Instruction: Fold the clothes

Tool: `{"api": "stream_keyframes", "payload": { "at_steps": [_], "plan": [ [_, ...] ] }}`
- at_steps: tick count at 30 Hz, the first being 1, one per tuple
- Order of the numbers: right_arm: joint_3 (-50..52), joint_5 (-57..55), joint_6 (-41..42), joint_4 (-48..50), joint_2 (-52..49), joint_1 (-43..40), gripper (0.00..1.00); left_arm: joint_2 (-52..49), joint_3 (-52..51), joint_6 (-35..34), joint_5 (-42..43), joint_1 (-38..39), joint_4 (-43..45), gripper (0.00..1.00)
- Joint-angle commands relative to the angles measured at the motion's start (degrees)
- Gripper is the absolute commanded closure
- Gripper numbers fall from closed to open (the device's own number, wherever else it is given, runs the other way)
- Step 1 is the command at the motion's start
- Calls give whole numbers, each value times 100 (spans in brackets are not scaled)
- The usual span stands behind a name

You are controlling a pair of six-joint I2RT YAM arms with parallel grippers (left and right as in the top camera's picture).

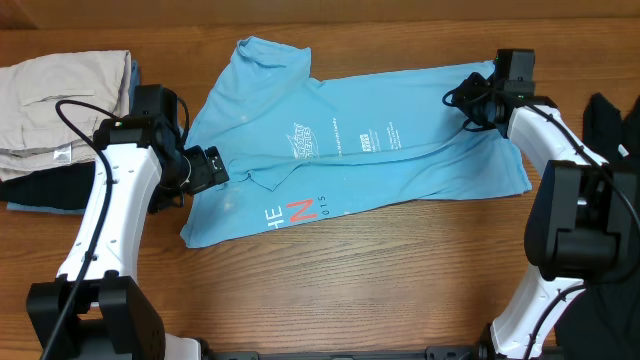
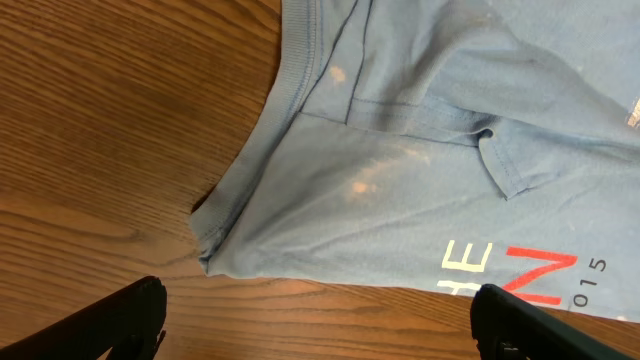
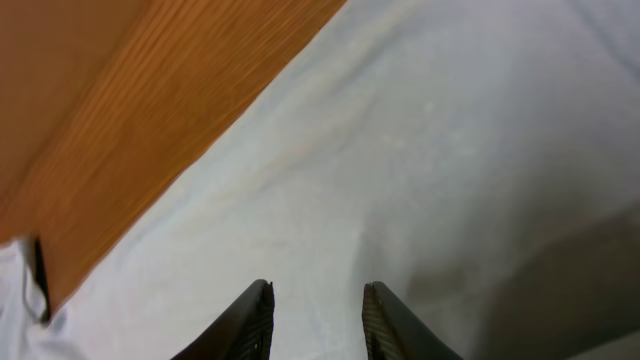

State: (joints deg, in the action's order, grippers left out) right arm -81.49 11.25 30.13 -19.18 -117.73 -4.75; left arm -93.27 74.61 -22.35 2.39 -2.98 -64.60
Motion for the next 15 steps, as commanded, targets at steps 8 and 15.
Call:
{"api": "stream_keyframes", "payload": {
  "at_steps": [8, 15],
  "plan": [
    [-1130, 682, -686, -3189, 761, 48, 66, -26, -26, 7, 37, 66, 17, 0],
    [291, 625, 863, -2291, 573, 592, 54, -26, -26, 7, 37, 66, 20, 0]
  ]
}}
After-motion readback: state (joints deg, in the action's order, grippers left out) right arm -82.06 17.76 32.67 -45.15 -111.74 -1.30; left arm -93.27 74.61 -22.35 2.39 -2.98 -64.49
